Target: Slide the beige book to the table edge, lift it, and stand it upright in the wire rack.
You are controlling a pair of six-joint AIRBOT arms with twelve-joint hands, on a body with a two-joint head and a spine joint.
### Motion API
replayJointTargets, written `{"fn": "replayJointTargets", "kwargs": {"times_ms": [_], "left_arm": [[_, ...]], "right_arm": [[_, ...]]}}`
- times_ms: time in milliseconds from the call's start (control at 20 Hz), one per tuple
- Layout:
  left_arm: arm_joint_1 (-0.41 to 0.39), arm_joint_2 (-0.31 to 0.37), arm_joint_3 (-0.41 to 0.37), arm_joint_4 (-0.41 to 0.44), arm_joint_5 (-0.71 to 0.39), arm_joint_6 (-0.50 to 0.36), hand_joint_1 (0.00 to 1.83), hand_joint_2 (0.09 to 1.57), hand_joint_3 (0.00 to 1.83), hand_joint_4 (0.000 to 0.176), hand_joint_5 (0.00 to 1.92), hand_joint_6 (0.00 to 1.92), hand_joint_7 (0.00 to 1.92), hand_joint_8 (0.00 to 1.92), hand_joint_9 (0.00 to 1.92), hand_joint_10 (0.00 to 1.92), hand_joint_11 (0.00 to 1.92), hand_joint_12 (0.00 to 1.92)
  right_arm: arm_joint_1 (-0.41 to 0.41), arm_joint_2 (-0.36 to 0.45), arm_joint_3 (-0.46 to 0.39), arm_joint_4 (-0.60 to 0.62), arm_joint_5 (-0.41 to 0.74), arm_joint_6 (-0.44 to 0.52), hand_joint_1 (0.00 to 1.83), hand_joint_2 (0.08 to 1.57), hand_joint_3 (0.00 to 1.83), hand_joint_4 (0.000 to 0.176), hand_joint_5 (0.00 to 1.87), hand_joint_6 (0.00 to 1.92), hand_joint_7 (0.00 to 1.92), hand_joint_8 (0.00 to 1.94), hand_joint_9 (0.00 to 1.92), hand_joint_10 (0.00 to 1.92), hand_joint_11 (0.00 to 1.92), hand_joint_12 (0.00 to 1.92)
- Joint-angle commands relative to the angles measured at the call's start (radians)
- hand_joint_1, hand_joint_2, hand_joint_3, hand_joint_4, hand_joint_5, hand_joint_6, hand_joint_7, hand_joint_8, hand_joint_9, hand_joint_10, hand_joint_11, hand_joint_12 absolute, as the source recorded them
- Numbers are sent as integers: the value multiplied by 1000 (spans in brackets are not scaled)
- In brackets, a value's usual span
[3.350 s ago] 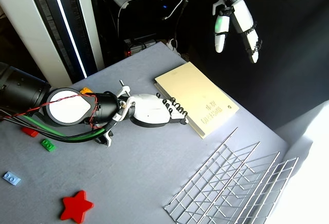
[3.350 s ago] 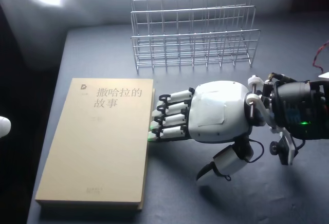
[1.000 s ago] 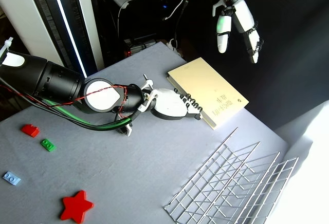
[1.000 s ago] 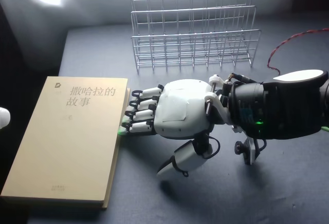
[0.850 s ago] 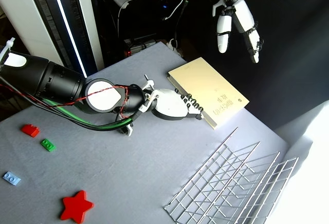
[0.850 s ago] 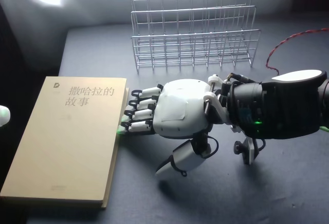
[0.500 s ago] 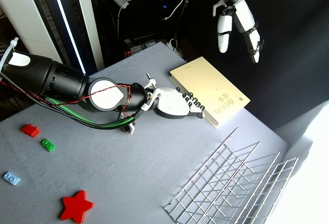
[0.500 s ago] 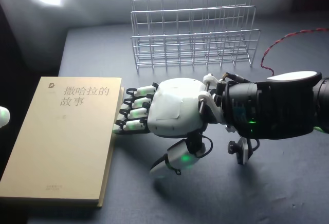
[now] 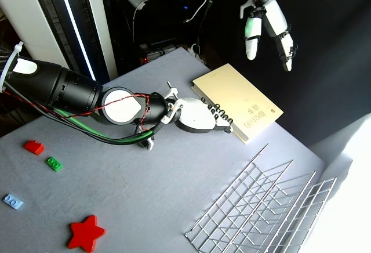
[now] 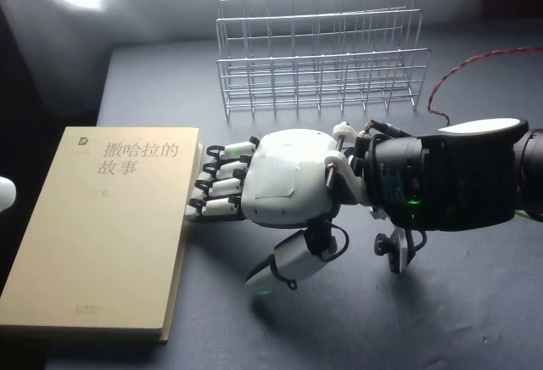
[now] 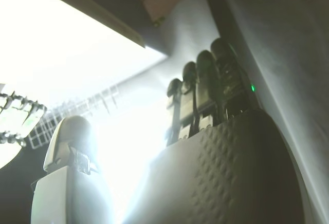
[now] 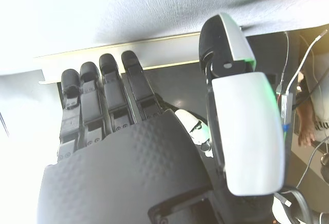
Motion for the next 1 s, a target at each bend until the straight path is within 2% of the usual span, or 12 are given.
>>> {"fn": "replayJointTargets", "kwargs": {"times_ms": [0,300,500,750,850,950], "left_arm": [[0,6,11,18,-96,-6,379,1134,0,42,104,5,130,2,128,7,0,495],[7,7,13,18,-96,-6,394,1135,1,43,113,4,147,2,129,2,0,496],[8,8,14,18,-97,-6,373,1143,3,48,89,2,134,2,126,2,0,433],[8,6,15,17,-102,-6,383,1143,3,40,97,3,133,0,123,0,0,444],[8,2,16,16,-106,-14,393,1136,0,47,99,3,130,0,125,1,0,448],[8,-4,19,16,-111,-36,379,1136,0,51,112,5,138,3,133,4,0,506]], "right_arm": [[11,-1,0,30,59,-1,128,1134,0,0,100,3,150,3,166,3,0,412],[11,-5,0,31,58,-1,130,1136,0,0,79,0,116,0,132,0,0,356],[11,0,0,30,59,-1,136,1130,0,0,98,3,129,1,152,4,0,444],[6,59,0,30,115,-16,131,1132,0,0,98,1,126,1,141,1,0,420],[-1,97,-2,27,142,-3,133,1133,1,0,105,2,140,3,160,6,0,445],[-13,137,-2,25,192,-1,125,1138,1,0,71,1,114,1,120,0,0,369]]}}
